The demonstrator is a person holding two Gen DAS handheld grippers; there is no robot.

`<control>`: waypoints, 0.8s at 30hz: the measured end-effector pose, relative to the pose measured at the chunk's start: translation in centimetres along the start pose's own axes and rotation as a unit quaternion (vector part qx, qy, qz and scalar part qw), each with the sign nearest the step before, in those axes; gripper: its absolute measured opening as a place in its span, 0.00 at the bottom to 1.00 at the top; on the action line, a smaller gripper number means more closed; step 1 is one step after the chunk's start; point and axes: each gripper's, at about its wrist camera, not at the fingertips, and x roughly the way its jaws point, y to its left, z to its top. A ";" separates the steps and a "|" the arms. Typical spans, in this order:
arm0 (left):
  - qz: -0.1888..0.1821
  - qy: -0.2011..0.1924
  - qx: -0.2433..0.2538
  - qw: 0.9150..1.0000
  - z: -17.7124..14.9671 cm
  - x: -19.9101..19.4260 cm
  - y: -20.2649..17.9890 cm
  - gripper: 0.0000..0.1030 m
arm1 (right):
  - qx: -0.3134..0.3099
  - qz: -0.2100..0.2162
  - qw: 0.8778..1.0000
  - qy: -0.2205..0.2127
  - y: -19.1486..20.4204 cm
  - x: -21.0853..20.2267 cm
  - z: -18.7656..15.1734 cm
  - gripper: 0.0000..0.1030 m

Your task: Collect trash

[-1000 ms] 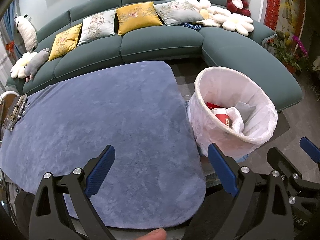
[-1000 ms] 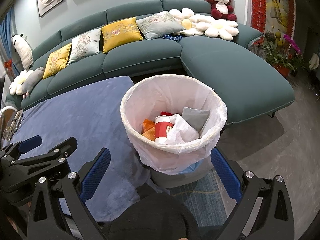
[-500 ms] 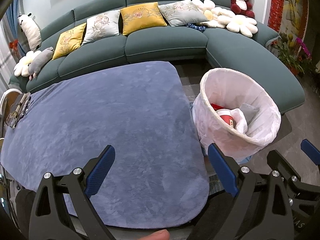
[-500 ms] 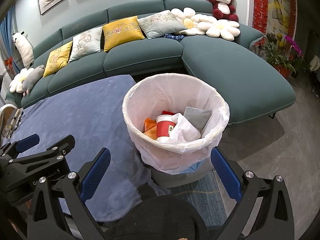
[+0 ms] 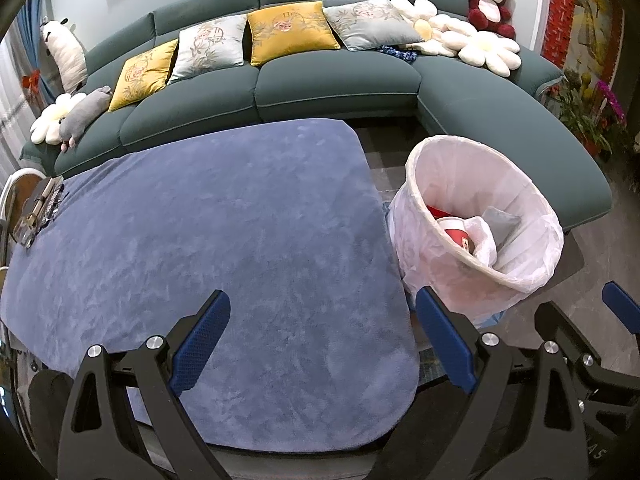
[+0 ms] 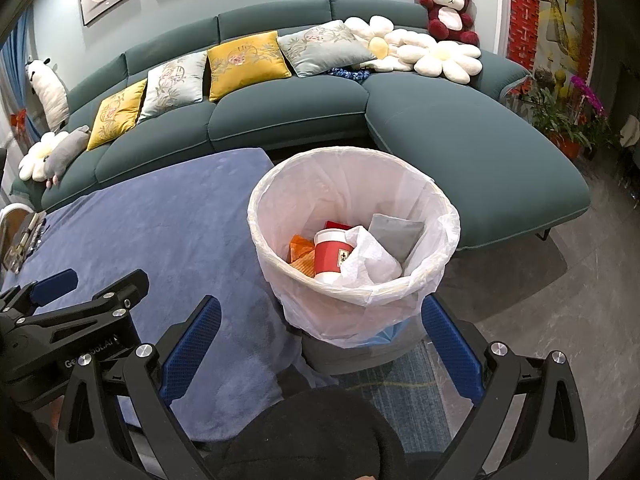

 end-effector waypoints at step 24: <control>0.004 0.002 0.010 1.000 -0.2 0.2 -0.4 0.87 | 0.000 -0.001 1.000 0.004 -0.1 0.2 -0.3 0.94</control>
